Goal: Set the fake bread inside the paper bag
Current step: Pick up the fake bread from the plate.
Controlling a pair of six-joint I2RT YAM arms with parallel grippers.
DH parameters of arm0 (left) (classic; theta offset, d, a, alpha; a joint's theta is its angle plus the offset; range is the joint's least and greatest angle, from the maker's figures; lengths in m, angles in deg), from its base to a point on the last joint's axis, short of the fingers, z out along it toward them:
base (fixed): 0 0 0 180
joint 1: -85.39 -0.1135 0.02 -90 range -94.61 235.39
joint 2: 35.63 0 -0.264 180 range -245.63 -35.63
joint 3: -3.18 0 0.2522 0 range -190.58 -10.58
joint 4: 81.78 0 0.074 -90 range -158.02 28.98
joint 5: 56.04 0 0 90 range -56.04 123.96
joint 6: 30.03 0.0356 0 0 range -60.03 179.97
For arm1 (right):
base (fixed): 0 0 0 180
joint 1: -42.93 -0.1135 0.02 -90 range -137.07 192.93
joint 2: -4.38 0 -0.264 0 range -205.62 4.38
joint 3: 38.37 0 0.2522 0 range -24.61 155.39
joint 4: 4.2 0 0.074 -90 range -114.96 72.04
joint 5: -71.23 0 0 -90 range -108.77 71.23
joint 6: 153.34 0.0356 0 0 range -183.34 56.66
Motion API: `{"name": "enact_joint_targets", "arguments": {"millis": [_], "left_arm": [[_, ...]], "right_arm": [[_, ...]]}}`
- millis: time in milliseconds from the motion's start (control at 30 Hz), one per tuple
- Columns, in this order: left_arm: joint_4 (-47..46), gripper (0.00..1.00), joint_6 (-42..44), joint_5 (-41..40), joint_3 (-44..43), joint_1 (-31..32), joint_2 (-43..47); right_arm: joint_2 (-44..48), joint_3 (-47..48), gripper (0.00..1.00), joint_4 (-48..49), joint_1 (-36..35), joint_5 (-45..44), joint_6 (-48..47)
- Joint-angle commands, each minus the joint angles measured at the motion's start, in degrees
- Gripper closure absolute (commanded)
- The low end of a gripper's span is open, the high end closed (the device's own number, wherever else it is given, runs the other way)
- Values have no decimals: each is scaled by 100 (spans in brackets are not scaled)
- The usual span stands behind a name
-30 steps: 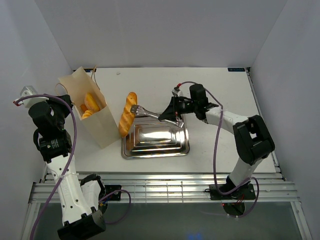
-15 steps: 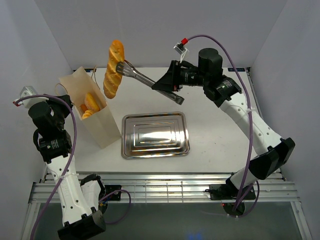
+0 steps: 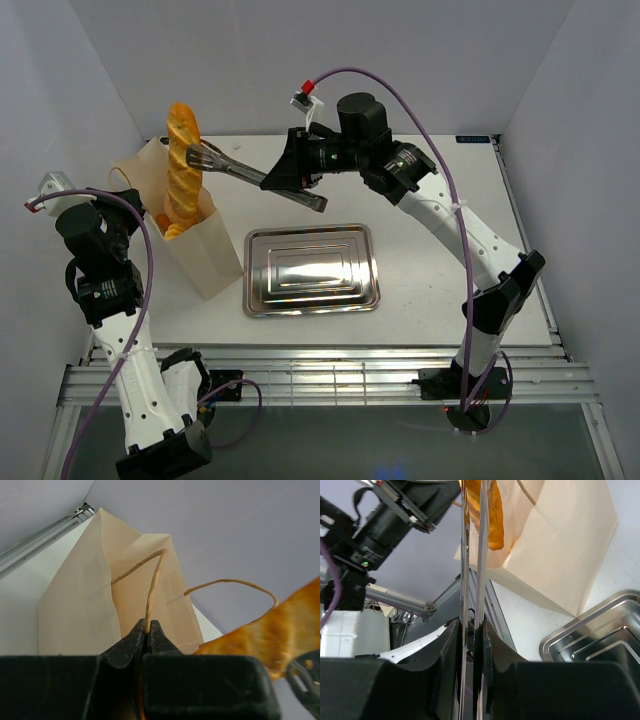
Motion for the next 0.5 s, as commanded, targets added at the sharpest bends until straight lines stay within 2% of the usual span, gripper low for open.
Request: {"name": "enact_joint_targets", "arguments": {"millis": [0,200,267,467], "left_arm": [[-16,100,-22,31,-205,-9,120],[-25,100,-22,22,-179,0,120],[-25,100,-13,22,-170,0,111],[-34,100,-13,40,-205,0,94]], "right_arm": [[-157,258,92,93,-117,-104,-76],[-386,171,91,251,-196,124,125],[-403,100,84,444,-205,221,266],[-412,-14,73,699,-205,458,477]]}}
